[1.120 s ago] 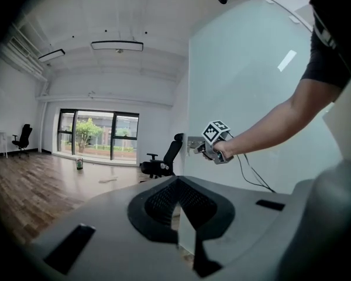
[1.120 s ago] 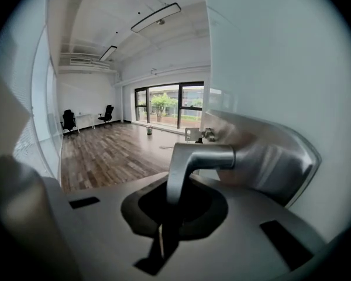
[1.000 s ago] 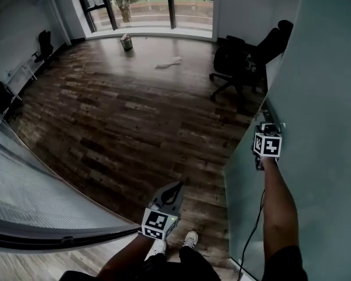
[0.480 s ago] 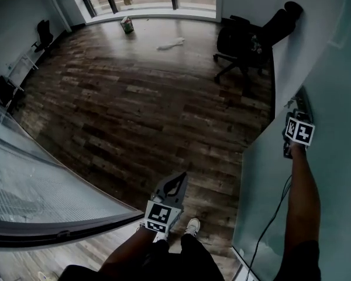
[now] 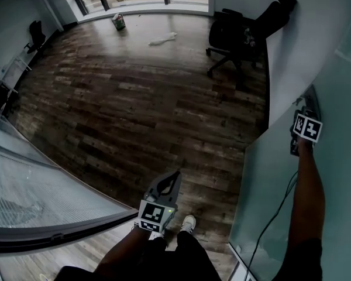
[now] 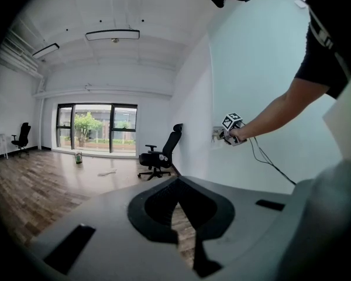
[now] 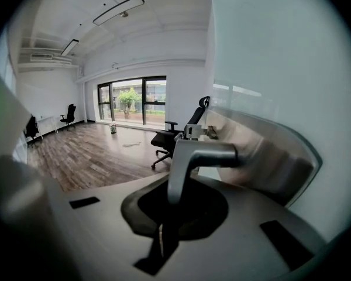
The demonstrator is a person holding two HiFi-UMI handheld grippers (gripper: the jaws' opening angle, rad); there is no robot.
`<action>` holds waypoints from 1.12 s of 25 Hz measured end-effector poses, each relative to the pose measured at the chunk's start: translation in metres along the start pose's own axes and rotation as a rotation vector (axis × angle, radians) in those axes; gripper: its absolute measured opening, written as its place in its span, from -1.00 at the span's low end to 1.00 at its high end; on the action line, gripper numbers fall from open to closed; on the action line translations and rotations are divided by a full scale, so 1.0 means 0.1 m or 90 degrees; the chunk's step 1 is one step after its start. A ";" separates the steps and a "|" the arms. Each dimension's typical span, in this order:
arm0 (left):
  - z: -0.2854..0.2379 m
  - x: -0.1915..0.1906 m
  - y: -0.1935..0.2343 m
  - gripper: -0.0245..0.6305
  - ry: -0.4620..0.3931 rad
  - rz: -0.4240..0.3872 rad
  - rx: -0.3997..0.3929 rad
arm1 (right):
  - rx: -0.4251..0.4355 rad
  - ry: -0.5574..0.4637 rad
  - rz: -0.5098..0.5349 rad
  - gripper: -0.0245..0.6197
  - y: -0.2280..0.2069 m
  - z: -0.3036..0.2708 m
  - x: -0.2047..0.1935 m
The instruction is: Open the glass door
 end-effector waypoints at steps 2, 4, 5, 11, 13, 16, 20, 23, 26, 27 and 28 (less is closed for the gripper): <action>-0.03 0.02 -0.01 -0.93 0.003 -0.003 -0.005 | -0.003 0.007 -0.001 -0.88 -0.08 -0.03 -0.02; -0.06 0.05 -0.04 -0.93 0.009 -0.003 -0.012 | -0.003 0.021 0.001 -0.88 -0.15 -0.04 -0.02; -0.08 0.07 -0.05 -0.93 0.012 -0.001 -0.016 | -0.003 0.030 0.005 -0.88 -0.17 -0.04 -0.01; -0.13 0.09 -0.10 -0.93 -0.017 0.019 -0.023 | -0.003 0.116 0.053 -0.88 -0.24 0.02 0.04; -0.09 0.11 -0.08 -0.93 -0.014 0.002 -0.024 | 0.005 0.156 0.057 -0.87 -0.27 0.05 0.07; -0.01 0.14 -0.02 -0.93 -0.009 -0.010 -0.013 | 0.042 0.204 0.043 -0.78 -0.28 0.11 0.13; 0.19 0.18 0.01 -0.93 -0.022 -0.005 0.004 | 0.027 0.154 0.038 -0.49 -0.30 0.44 0.20; 0.34 0.17 -0.02 -0.93 -0.031 0.010 0.008 | -0.052 0.026 0.052 -0.49 -0.33 0.94 0.23; 0.46 0.15 -0.13 -0.93 -0.028 0.024 -0.001 | -0.062 -0.068 0.015 -0.50 -0.22 1.51 0.06; 0.50 0.15 -0.17 -0.93 -0.029 0.026 -0.005 | -0.055 -0.099 0.002 -0.50 -0.14 1.73 -0.02; 0.55 0.16 -0.21 -0.93 -0.034 0.025 -0.010 | -0.048 -0.128 -0.004 -0.50 -0.04 1.96 -0.10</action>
Point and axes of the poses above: the fingertips, and each gripper's own axes: z backward along the fingers, y to its left, x out of its top, the point moved 6 cm from there along z, backward along the fingers, and after that the axes turned 9 degrees about -x, right-handed, at the moved point
